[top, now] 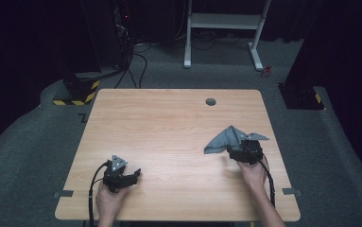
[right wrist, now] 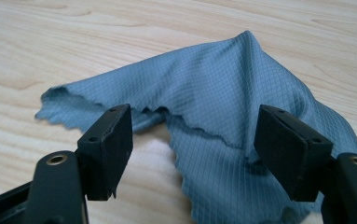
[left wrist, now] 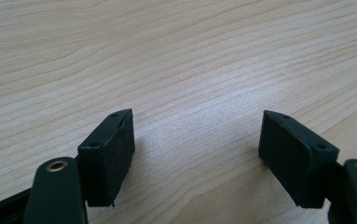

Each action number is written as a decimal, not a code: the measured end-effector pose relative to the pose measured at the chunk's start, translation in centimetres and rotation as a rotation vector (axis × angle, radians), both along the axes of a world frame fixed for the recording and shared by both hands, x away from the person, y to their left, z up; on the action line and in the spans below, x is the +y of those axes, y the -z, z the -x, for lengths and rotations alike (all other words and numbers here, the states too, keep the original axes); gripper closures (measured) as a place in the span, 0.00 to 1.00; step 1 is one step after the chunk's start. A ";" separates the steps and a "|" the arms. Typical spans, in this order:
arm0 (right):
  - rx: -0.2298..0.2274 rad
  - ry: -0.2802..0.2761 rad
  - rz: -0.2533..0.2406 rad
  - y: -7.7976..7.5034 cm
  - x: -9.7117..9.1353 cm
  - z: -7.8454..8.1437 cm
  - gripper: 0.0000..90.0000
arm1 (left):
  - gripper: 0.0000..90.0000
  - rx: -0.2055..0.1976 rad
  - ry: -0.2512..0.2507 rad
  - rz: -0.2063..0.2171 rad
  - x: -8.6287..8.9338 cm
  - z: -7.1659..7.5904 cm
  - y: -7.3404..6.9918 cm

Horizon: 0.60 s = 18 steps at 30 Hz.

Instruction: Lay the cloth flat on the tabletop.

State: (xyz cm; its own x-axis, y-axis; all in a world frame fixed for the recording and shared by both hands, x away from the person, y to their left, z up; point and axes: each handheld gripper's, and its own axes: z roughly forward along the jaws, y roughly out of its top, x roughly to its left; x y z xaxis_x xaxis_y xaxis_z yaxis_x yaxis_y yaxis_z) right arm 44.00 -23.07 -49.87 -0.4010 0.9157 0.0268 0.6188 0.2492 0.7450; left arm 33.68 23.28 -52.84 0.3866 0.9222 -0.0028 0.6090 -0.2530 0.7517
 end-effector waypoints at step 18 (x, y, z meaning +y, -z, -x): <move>0.041 0.032 0.055 1.2 0.9 -2.2 0.34 | 0.30 0.001 0.003 -0.003 0.0 0.0 0.0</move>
